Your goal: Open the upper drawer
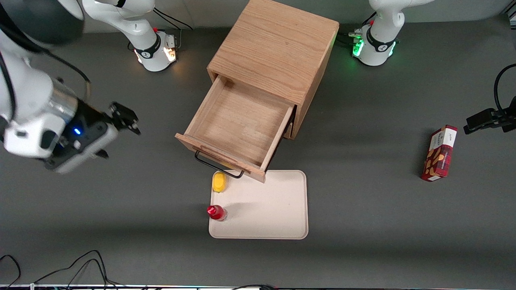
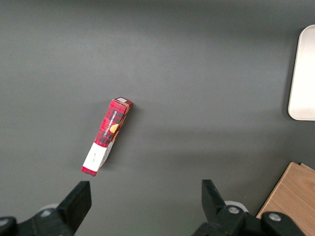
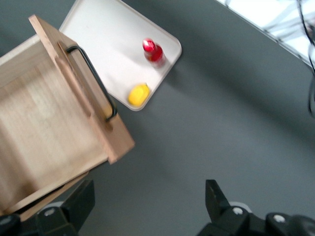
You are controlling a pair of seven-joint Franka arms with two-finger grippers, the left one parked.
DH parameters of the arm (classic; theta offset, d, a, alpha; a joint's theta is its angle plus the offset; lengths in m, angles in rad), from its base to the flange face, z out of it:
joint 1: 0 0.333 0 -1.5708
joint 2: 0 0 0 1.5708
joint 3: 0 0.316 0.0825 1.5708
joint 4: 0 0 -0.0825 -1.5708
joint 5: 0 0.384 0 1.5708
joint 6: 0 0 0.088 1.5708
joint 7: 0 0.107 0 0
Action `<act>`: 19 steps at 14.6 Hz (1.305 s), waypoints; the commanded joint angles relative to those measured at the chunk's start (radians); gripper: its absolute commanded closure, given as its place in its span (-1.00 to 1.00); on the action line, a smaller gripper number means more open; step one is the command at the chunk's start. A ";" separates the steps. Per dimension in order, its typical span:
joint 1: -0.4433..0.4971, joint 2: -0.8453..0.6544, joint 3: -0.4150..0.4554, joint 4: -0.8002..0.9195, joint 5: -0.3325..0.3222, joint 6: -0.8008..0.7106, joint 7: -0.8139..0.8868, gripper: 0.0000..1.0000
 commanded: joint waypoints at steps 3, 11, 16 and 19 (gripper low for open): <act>-0.012 -0.232 -0.131 -0.179 -0.006 -0.264 0.104 -1.00; -0.014 -0.796 -0.200 -1.046 -0.012 0.119 0.265 -1.00; -0.013 -0.765 -0.200 -1.054 -0.015 0.150 0.350 -1.00; -0.014 -0.641 -0.234 -0.918 -0.063 0.133 0.359 -1.00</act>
